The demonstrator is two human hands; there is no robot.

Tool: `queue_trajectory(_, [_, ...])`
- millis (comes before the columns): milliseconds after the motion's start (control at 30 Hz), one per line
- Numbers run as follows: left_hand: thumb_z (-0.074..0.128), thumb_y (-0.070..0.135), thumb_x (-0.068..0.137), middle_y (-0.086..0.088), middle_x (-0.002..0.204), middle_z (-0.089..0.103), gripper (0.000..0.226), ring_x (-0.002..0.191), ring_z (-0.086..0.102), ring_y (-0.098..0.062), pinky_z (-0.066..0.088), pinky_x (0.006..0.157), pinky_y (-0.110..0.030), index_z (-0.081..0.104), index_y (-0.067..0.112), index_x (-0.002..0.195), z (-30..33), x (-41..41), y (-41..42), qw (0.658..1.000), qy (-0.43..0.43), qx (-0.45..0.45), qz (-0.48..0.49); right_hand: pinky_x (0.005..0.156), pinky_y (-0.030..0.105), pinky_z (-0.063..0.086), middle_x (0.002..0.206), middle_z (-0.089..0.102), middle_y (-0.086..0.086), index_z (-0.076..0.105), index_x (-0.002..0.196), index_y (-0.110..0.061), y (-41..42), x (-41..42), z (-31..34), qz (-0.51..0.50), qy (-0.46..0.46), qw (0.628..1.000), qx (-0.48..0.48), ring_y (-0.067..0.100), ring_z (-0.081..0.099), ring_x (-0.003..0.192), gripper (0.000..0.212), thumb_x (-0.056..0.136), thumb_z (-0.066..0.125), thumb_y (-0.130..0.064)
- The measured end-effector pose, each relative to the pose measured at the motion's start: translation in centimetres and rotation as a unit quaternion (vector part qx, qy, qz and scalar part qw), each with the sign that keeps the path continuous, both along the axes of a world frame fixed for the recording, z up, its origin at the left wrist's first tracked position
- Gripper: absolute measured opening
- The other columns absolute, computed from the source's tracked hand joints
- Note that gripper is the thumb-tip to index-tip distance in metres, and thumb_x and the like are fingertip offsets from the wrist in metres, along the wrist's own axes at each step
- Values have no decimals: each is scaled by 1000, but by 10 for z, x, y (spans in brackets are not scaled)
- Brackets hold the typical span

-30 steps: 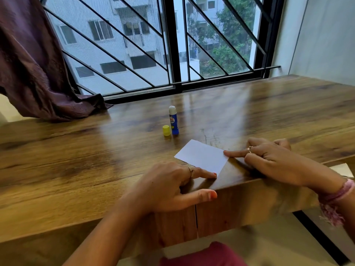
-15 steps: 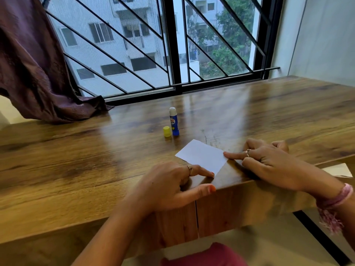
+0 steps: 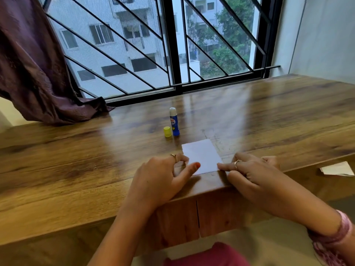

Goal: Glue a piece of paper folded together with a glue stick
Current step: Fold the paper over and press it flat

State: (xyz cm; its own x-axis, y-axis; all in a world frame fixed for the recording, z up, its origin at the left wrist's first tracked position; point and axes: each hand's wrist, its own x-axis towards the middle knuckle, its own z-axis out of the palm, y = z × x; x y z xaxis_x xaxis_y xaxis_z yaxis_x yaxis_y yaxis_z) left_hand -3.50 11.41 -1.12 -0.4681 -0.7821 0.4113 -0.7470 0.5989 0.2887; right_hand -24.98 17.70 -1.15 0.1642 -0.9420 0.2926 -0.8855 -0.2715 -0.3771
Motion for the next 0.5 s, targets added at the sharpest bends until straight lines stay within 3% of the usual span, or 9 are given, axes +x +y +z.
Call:
queue_trajectory(167, [35, 81, 74, 13, 48, 41, 63, 49, 41, 1, 26, 46, -21, 59, 43, 118, 0, 1, -6, 998, -24, 10, 49, 83, 27, 17, 85, 45, -27, 52, 126, -46, 0, 2, 6, 75, -23, 996, 44, -17, 39, 94, 57, 80, 19, -49])
queue_trajectory(267, [42, 74, 78, 12, 49, 41, 54, 50, 41, 0, 25, 47, -21, 58, 45, 120, 2, 1, -9, 997, -26, 40, 54, 84, 26, 32, 84, 52, -37, 56, 123, -45, -10, -18, 16, 120, -69, 987, 76, -12, 50, 88, 44, 86, 32, -43])
queue_trajectory(333, [45, 69, 81, 13, 48, 41, 48, 50, 41, 0, 26, 48, -21, 57, 47, 122, 3, 2, -12, 997, -29, 56, 52, 78, 25, 41, 84, 58, -26, 58, 122, -42, -20, -31, 19, 124, -83, 987, 61, 1, 57, 84, 35, 93, 40, -30])
queue_trajectory(400, [47, 63, 85, 13, 43, 42, 42, 49, 40, 1, 28, 49, -21, 57, 48, 123, 4, 1, -13, 996, -27, 66, 52, 76, 21, 42, 88, 60, -15, 58, 120, -43, -27, -38, 19, 124, -73, 989, 45, 4, 58, 84, 38, 95, 45, -18])
queue_trajectory(500, [46, 59, 89, 14, 44, 49, 38, 49, 45, 2, 29, 50, -19, 54, 50, 124, 4, 2, -11, 997, -10, 56, 44, 77, 16, 40, 92, 56, -13, 56, 121, -49, -30, -38, 16, 146, -53, 986, 55, 3, 55, 85, 39, 95, 43, -23])
